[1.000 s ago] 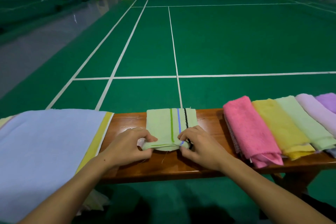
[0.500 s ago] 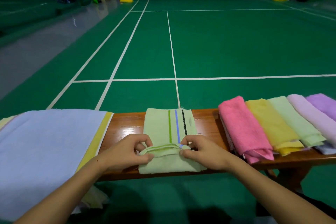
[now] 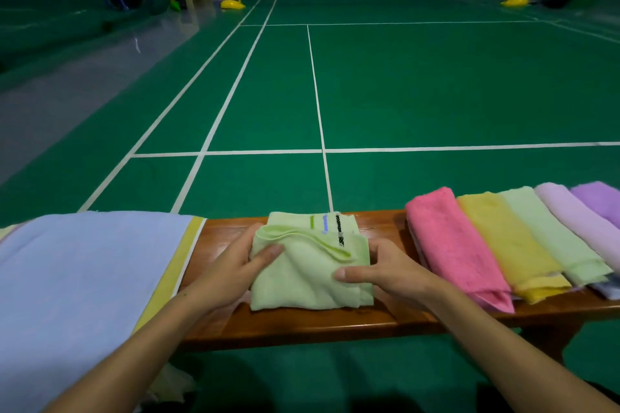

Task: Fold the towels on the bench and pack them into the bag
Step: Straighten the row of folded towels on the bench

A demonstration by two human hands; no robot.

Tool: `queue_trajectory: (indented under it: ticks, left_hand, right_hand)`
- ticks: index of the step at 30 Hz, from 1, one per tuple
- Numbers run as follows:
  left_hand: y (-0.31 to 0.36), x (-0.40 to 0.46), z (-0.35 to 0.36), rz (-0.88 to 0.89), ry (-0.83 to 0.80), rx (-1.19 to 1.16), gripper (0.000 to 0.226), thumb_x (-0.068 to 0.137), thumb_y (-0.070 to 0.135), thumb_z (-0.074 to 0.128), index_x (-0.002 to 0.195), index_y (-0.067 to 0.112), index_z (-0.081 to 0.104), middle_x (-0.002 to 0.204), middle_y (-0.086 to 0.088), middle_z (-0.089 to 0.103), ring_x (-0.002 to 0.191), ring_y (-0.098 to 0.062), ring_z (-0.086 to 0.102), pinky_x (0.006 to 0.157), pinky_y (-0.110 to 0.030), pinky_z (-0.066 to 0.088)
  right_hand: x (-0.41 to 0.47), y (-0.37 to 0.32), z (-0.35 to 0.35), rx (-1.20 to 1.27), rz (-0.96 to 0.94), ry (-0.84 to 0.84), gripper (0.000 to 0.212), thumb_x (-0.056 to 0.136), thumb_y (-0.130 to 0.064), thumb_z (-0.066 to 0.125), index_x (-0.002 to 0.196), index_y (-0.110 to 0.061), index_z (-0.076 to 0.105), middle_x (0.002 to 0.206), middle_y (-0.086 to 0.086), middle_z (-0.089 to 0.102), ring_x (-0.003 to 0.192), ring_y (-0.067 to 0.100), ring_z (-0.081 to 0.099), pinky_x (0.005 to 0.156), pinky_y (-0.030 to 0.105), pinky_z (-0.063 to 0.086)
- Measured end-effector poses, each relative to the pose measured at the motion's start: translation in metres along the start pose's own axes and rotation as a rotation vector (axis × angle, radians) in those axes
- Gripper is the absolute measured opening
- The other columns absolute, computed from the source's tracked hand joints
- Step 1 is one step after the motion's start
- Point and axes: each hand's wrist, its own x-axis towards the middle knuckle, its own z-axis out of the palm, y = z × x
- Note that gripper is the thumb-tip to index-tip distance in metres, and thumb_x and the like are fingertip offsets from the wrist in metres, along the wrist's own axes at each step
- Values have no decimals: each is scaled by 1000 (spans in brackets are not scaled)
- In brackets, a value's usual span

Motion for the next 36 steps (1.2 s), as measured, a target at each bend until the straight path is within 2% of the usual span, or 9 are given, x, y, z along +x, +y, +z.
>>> queue_trajectory:
  ticks: [7, 12, 17, 20, 23, 26, 28, 30, 36]
  left_hand:
    - [-6, 4, 4, 28, 35, 103, 26, 106, 38, 59, 131, 32, 61, 125, 13, 70, 119, -10, 65, 104, -48, 53]
    - [-16, 9, 10, -26, 66, 193, 23, 105, 40, 62, 125, 28, 64, 119, 14, 71, 113, -8, 67, 102, -49, 54]
    - [-27, 24, 6, -150, 329, 650, 30, 97, 55, 65, 113, 32, 55, 102, 18, 66, 93, -8, 65, 78, -37, 58]
    - [-23, 21, 4, -57, 430, 961, 41, 94, 60, 65, 120, 31, 52, 112, 14, 62, 100, -11, 61, 70, -29, 48]
    - [-25, 20, 8, 113, 342, 1040, 41, 97, 59, 56, 129, 33, 56, 130, 11, 60, 123, -16, 55, 96, -37, 51]
    - [-30, 16, 24, 175, 63, 1166, 58, 103, 66, 37, 151, 35, 46, 166, 9, 36, 158, -15, 21, 130, -42, 21]
    - [-34, 12, 33, 130, -71, 1161, 69, 106, 70, 25, 164, 33, 28, 175, 6, 12, 163, -15, -3, 130, -39, -4]
    - [-37, 11, 33, 78, -129, 1137, 73, 106, 72, 19, 168, 34, 13, 176, 6, -3, 161, -14, -15, 126, -36, -13]
    - [-50, 21, 16, 75, -101, 1056, 73, 100, 79, 21, 165, 45, 17, 176, 11, 4, 162, -13, -7, 132, -43, 10]
  right_hand:
    - [9, 4, 4, 253, 0, 40, 34, 100, -1, 64, 134, -5, 65, 126, 14, 74, 114, 28, 73, 86, 36, 60]
    - [20, 14, 6, 86, 13, 180, 19, 102, -7, 65, 120, -8, 73, 113, 11, 79, 105, 30, 76, 90, 47, 62]
    - [35, 18, 2, -594, -30, 580, 23, 95, -32, 74, 115, -24, 68, 109, -13, 73, 97, 13, 70, 81, 33, 57]
    - [30, 20, 0, -1092, -113, 735, 26, 97, -44, 63, 117, -28, 59, 114, -8, 62, 103, 20, 61, 82, 42, 53]
    - [29, 20, 12, -1153, -350, 586, 30, 99, -36, 60, 125, -21, 62, 126, 0, 59, 118, 24, 54, 97, 43, 50]
    - [33, 36, 30, -1286, -373, 244, 49, 107, -46, 43, 149, -22, 51, 162, 6, 39, 153, 28, 30, 127, 50, 28]
    - [32, 48, 36, -1367, -321, 103, 56, 111, -53, 30, 161, -28, 34, 174, 3, 18, 162, 29, 7, 131, 47, 8]
    - [30, 54, 35, -1353, -288, 48, 59, 112, -56, 24, 166, -33, 24, 177, -3, 6, 163, 27, -4, 130, 45, 3]
    - [38, 55, 34, -1401, -242, 77, 64, 111, -58, 20, 168, -30, 17, 177, -2, 4, 163, 27, -3, 132, 45, 6]
